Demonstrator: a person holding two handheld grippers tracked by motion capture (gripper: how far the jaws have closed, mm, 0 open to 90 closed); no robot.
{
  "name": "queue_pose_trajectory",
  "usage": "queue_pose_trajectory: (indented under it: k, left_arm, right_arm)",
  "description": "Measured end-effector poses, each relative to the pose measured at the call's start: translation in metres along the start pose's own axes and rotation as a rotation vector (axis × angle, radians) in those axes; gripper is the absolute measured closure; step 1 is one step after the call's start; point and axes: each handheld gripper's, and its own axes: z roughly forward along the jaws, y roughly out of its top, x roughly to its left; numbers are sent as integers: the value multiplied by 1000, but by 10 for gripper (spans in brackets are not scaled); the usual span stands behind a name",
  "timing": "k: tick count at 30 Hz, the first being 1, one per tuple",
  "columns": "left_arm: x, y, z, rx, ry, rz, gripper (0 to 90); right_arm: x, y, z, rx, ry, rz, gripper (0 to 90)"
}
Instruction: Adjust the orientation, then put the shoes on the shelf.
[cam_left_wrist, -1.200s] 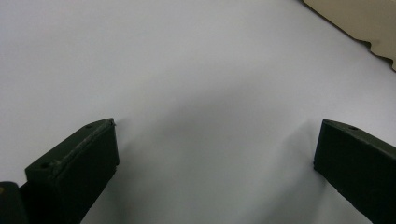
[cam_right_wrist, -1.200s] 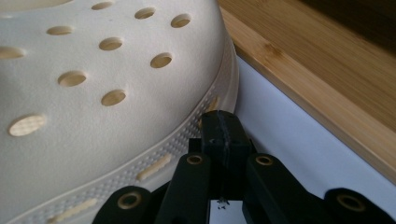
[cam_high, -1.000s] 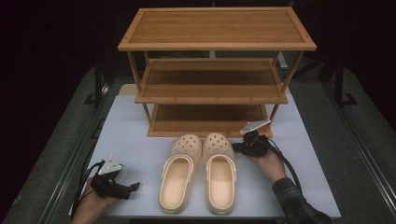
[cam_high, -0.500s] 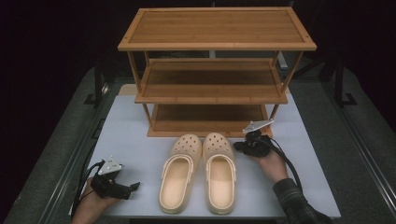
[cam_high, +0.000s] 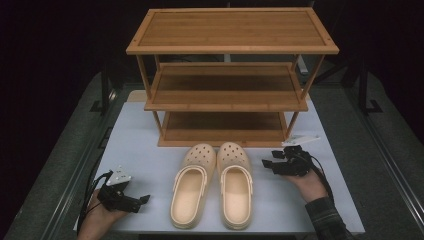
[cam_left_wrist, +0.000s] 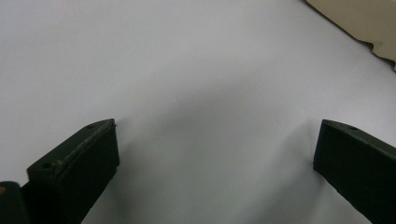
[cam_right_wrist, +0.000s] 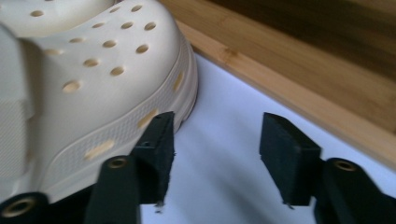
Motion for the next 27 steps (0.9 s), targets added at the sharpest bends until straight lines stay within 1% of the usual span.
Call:
queue_pose_trajectory:
  k: [3, 6, 10, 13, 17, 22, 27]
  left_arm:
    - [-2, 4, -2, -10, -9, -1, 0]
    - [-8, 12, -7, -36, -34, -3, 0]
    - [-18, 24, -12, -72, -59, 22, 0]
    - [-24, 32, -14, -91, -83, 30, 0]
    - [-31, 43, -15, -107, -98, 50, 0]
    - [-38, 59, -14, -132, -136, 70, 0]
    - [-44, 68, -10, -135, -154, 83, 0]
  right_arm:
    - [4, -7, -7, 2, 7, 11, 412]
    - [8, -14, -15, -5, 20, 24, 397]
    - [13, -20, -25, -24, 31, 38, 378]
    - [17, -22, -31, -37, 35, 39, 368]
    - [24, -24, -38, -57, 44, 36, 337]
    - [32, -24, -43, -68, 69, 29, 315]
    - [42, -24, -43, -74, 105, 19, 308]
